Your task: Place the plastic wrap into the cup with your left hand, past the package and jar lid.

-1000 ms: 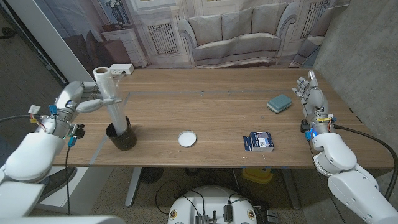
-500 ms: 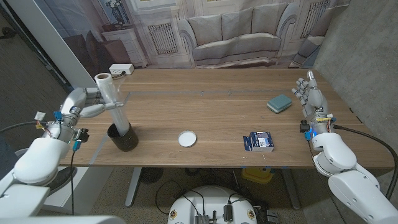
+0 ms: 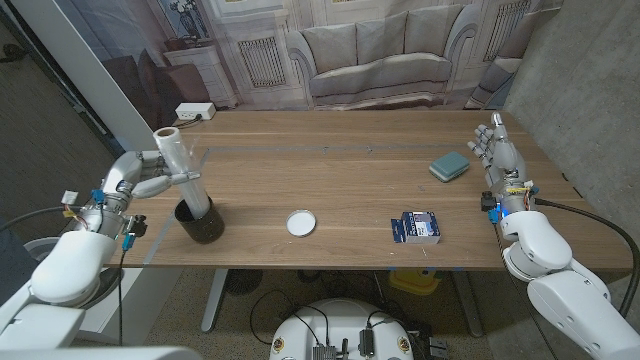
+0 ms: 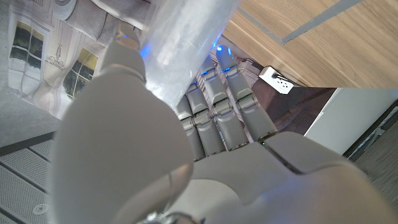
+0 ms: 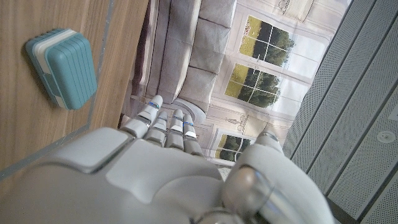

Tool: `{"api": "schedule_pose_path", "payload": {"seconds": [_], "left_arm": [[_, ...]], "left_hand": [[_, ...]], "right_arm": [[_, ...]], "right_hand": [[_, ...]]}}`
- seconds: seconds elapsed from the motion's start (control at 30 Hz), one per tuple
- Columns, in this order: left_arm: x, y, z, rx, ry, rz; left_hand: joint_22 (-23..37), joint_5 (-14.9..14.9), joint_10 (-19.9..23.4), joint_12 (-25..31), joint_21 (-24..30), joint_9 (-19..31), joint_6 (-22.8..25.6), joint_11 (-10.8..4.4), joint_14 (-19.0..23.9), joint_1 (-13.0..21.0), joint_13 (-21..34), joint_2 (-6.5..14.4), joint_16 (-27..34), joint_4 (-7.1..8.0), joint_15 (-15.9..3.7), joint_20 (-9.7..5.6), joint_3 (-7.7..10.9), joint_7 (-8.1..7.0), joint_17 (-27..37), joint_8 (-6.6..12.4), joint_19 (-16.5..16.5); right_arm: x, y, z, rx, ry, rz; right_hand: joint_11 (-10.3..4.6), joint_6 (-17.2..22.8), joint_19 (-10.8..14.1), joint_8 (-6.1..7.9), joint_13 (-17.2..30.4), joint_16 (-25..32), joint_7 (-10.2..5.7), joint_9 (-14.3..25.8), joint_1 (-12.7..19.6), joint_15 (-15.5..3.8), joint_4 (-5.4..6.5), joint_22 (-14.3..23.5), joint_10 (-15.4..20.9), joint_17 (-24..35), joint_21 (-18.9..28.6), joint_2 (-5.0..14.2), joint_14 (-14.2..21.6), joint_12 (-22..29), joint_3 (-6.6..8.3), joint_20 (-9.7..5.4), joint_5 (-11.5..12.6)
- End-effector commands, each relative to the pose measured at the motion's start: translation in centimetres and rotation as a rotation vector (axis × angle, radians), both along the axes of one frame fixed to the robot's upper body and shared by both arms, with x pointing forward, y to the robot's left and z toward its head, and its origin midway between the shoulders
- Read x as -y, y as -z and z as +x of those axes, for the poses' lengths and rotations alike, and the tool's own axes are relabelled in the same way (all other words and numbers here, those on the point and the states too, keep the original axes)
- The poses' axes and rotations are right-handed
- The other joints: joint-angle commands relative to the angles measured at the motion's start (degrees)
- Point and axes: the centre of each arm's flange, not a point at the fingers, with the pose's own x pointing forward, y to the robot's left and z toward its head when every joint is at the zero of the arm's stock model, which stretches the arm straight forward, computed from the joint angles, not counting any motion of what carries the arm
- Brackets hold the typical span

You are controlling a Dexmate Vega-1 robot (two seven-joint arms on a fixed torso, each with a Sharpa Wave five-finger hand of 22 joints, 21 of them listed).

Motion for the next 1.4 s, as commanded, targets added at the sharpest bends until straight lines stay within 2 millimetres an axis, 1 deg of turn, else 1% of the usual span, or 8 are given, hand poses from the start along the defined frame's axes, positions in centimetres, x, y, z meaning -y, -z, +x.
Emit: {"api": "schedule_pose_path", "payload": {"seconds": [0.03,0.43,0.73,0.83,0.9,1.03,1.3,1.4], "left_arm": [[-0.1,1.0,0.3,-0.013,0.008,-0.02],[-0.2,1.6,0.6,-0.006,0.015,-0.04],[-0.5,1.9,0.5,0.007,0.025,-0.052],[-0.5,2.0,0.4,0.009,0.025,-0.053],[-0.6,2.0,0.3,0.011,0.023,-0.056],[-0.7,2.0,0.2,0.02,0.029,-0.059],[-0.8,1.9,0.3,0.024,0.043,-0.06],[-0.8,1.9,0.3,0.028,0.045,-0.062]], "left_hand": [[0.19,0.02,-0.26,0.18,0.24,0.17,1.46,0.08,3.2,6.93,0.01,7.62,0.39,2.71,-5.67,-0.19,3.31,-1.07,0.12,0.22,-0.14],[0.21,0.02,-0.81,-0.11,0.16,0.22,0.86,0.11,2.21,7.06,-0.14,7.86,0.05,2.71,-5.41,-0.12,3.6,-0.93,0.22,0.0,-0.67],[0.45,-0.4,-7.91,-1.57,-0.96,0.61,-6.3,-0.43,-4.49,6.45,-2.27,8.26,-1.66,3.24,-3.9,1.32,4.32,-1.05,0.32,-2.49,-5.1],[0.55,-0.5,-11.95,-1.75,-1.24,0.71,-9.27,-0.09,-7.54,4.72,-3.27,7.47,-2.1,4.06,-2.93,1.84,3.68,-0.75,-0.14,-3.56,-6.5],[0.58,-0.69,-13.56,-1.43,-1.32,0.67,-10.74,0.5,-9.23,2.08,-3.92,5.89,-2.08,5.22,-1.6,2.4,2.2,-0.99,-0.48,-4.09,-7.05],[0.65,-0.33,-19.64,-1.44,-2.91,0.72,-15.82,1.47,-16.05,-1.62,-5.61,3.93,-2.61,6.77,1.89,4.5,0.01,-0.51,-2.69,-5.32,-11.5],[0.55,-0.24,-22.92,-1.35,-3.72,0.73,-18.19,1.57,-19.54,-4.68,-6.53,2.62,-2.63,8.15,3.06,5.33,-1.79,-0.55,-3.7,-5.35,-13.2],[0.52,-0.11,-24.75,-1.21,-4.71,0.71,-20.28,2.1,-21.88,-6.57,-7.11,2.48,-2.58,9.16,4.6,6.18,-2.69,0.1,-4.16,-5.45,-15.35]], "right_arm": [[-0.2,-0.3,0.2,-0.005,-0.007,-0.004],[-0.4,-0.3,0.1,-0.005,-0.008,-0.004],[-0.5,-0.2,0.1,-0.005,-0.01,-0.001],[-0.6,-0.1,0.2,-0.005,-0.011,0.002],[-0.6,0.0,0.2,-0.004,-0.012,0.003],[-0.6,0.0,0.1,-0.002,-0.011,0.004],[-0.7,0.2,0.1,-0.001,-0.013,0.008],[-0.8,0.2,0.2,-0.001,-0.015,0.009]], "right_hand": [[0.1,0.15,0.61,-0.1,0.08,0.04,-0.02,0.14,0.16,-0.06,0.04,0.15,0.55,0.1,0.02,0.42,0.39,-0.22,-0.27,-0.66,-0.16],[0.13,0.23,0.67,-0.07,0.08,0.06,-0.02,0.14,0.2,-0.12,0.01,0.16,0.6,0.1,-0.16,0.52,0.46,-0.21,-0.29,-0.64,-0.16],[0.13,0.2,0.73,-0.09,0.09,0.06,-0.09,0.14,0.21,-0.04,-0.02,0.17,0.6,0.1,-0.3,0.55,0.48,-0.21,-0.32,-0.59,-0.16],[0.19,0.18,0.76,-0.09,0.09,0.06,-0.15,0.14,0.22,-0.04,-0.03,0.17,0.61,0.1,-0.35,0.57,0.48,-0.21,-0.34,-0.54,-0.17],[0.27,0.23,0.77,-0.07,0.09,0.06,-0.13,0.14,0.22,-0.01,-0.04,0.17,0.63,0.1,-0.37,0.57,0.5,-0.2,-0.34,-0.55,-0.17],[0.22,0.2,0.8,-0.08,0.09,0.07,-0.11,0.14,0.25,0.0,-0.07,0.17,0.65,0.1,-0.44,0.58,0.53,-0.19,-0.36,-0.47,-0.17],[0.29,0.25,0.84,-0.06,0.09,0.05,-0.18,0.14,0.28,0.03,-0.11,0.18,0.69,0.09,-0.57,0.61,0.5,-0.18,-0.38,-0.39,-0.17],[0.32,0.27,0.86,-0.05,0.09,0.05,-0.16,0.14,0.28,0.06,-0.11,0.18,0.74,0.1,-0.61,0.63,0.53,-0.16,-0.39,-0.38,-0.18]]}}
